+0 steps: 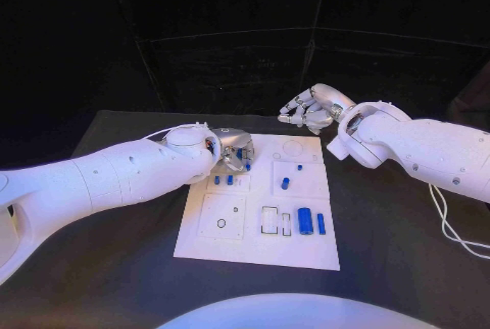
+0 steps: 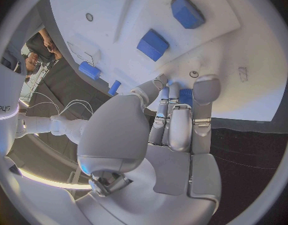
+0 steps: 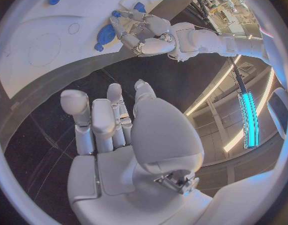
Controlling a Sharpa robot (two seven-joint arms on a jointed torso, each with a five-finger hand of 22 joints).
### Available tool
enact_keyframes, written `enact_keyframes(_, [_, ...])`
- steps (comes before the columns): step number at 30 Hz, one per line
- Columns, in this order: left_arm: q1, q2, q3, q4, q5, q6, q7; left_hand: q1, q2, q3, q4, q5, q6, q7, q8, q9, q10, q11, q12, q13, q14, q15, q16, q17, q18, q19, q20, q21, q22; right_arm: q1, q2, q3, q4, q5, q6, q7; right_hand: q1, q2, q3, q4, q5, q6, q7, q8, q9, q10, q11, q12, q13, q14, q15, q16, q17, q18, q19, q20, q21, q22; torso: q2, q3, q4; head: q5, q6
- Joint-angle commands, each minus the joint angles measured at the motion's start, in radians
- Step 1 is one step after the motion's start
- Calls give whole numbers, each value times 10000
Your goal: Assemble the parts on the task board
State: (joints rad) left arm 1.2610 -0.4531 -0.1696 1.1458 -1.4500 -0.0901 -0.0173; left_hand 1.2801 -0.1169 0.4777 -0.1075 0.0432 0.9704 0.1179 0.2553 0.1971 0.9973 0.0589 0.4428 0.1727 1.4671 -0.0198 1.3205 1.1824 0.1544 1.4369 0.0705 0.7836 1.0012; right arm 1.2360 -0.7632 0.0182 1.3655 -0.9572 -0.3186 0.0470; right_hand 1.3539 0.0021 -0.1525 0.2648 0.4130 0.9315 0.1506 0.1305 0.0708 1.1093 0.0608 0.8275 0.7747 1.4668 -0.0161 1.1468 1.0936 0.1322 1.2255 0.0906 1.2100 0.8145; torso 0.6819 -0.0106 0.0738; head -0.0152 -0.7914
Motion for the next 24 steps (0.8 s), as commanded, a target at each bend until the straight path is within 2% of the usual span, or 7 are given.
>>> enact_keyframes(1, [-75, 25, -47, -29, -68, 251, 131, -15, 55, 43, 6, 35, 27, 19, -71, -36, 85, -11, -65, -41, 159, -68, 45, -12, -156, 46, -15, 79, 46, 18, 14, 6, 4, -16, 55, 85, 1, 59, -44, 31, 62, -15, -18, 42, -15, -92, -1, -39, -1, 69, -18, -22, 11, 57, -47, -17, -58, -9, 0, 2, 2, 4, -16])
enact_keyframes(10, [-90, 46, -50, -21, -68, 241, 121, -50, -54, 25, -7, 34, -11, 63, -259, -156, 119, 21, -252, -182, 174, -58, 39, -62, -197, 86, -26, 277, 195, 18, 15, 6, 5, -16, 52, 86, 1, 59, -44, 31, 62, -15, -18, 42, -15, -92, -1, -39, -1, 69, -18, -22, 11, 57, -47, -17, -58, -9, -1, 5, -6, 3, -22])
enact_keyframes(16, [-91, 34, -51, -1, -68, 185, 108, -53, -223, -8, -55, 34, -432, 120, -652, -369, -154, 135, -589, -380, 165, 25, 0, -156, -223, 77, 9, 298, 221, 18, 11, 6, 7, -16, 48, 84, 1, 59, -44, 31, 62, -15, -18, 42, -15, -92, -1, -39, -1, 69, -18, -22, 11, 57, -47, -17, -58, -9, -2, 3, 3, -18, -25])
enact_keyframes(24, [-92, 52, -51, 52, -68, 163, 169, -16, -186, 4, -54, 35, -377, 124, -731, -443, -221, 181, -735, -484, 164, 68, 0, -186, -233, 63, 38, 320, 247, 18, 24, 6, 0, -16, 62, 84, 8, 68, -43, 32, 62, -15, -18, 43, -15, -92, -1, -38, -4, 71, -18, -17, 19, 57, -44, -17, -56, -5, -3, 3, -1, -16, -39])
